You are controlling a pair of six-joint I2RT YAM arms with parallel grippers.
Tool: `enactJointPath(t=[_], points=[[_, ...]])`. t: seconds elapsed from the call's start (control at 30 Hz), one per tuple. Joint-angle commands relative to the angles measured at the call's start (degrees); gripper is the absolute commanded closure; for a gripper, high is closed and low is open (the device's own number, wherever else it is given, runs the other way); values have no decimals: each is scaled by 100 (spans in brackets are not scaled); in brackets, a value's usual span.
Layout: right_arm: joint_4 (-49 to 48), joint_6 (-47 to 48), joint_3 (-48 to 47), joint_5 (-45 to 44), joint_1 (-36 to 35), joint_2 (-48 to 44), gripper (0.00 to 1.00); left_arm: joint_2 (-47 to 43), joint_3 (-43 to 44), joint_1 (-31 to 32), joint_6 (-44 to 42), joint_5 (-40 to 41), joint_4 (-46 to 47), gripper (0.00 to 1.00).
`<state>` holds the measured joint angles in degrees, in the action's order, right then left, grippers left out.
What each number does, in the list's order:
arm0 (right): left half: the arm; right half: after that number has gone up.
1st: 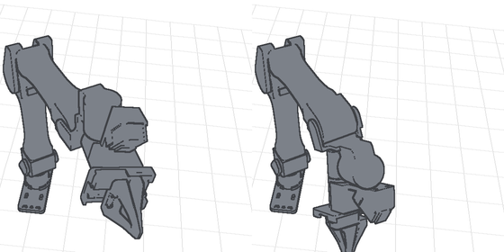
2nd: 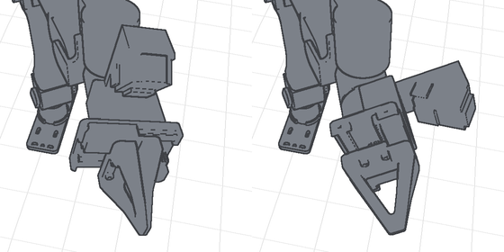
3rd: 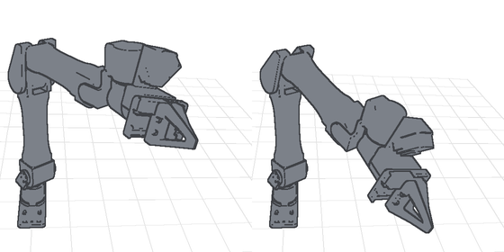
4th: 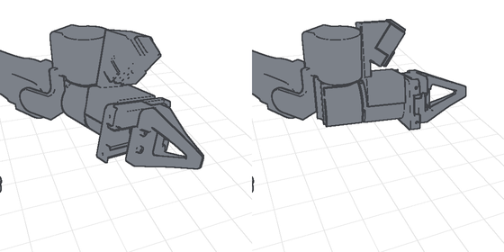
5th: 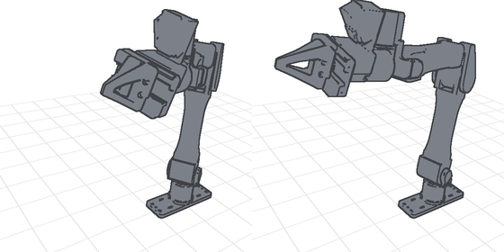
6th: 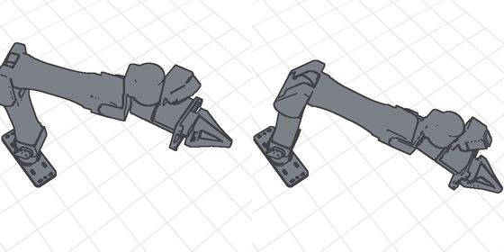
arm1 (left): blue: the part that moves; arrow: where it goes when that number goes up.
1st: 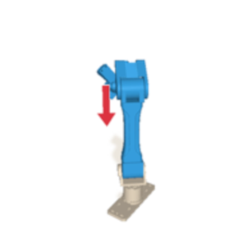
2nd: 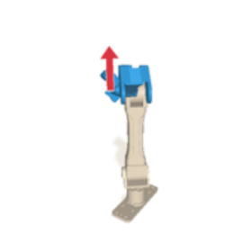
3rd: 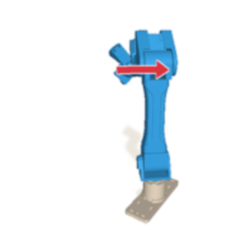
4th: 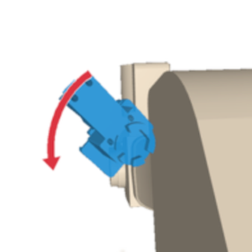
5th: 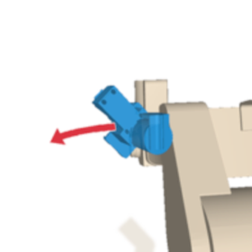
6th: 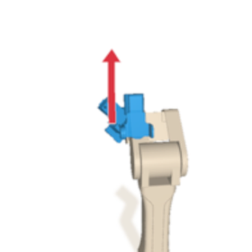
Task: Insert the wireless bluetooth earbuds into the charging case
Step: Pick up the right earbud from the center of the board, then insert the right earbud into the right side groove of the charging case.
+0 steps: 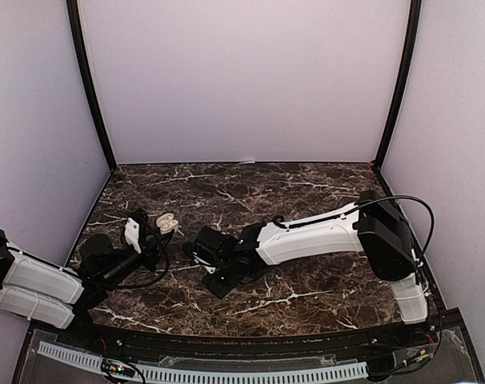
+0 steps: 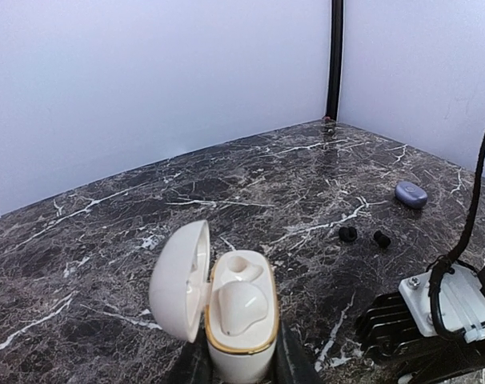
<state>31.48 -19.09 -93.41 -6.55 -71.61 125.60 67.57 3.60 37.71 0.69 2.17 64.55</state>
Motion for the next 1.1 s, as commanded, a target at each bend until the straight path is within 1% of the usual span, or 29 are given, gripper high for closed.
enactJointPath(t=[0.0,0.13,0.27,0.4,0.5,0.57,0.7,0.77,0.87,0.97,1.07], points=[[-195,-14,175,-147,-72,-361,94,29,-28,-36,0,-260,193,92],[-724,-67,630,-263,-72,-856,100,107,1,-37,-55,-599,264,92],[-1204,-71,1024,-609,-68,-1325,100,365,71,-36,-209,-1299,490,93],[-1748,-91,1419,-1291,-71,-1829,100,808,139,-34,-118,-2065,986,93],[-2658,-43,1916,-1585,-67,-2266,100,1017,160,-25,-42,-2444,1258,93],[-3450,19,2332,-1647,-68,-2547,100,1138,205,-20,15,-2662,1363,93],[-5073,167,3257,-1659,-72,-2933,100,1426,252,-4,179,-3001,1768,93],[-5691,239,3453,-1620,-71,-2962,100,1561,247,-1,260,-3146,2003,93],[-6306,311,3562,-1480,-72,-2908,100,1750,268,14,430,-3344,2325,93],[-6948,440,3718,-1092,-71,-2843,100,1875,258,8,540,-3496,2598,93],[-7601,501,3941,-873,-69,-2810,100,1885,277,12,573,-3596,2620,93]])
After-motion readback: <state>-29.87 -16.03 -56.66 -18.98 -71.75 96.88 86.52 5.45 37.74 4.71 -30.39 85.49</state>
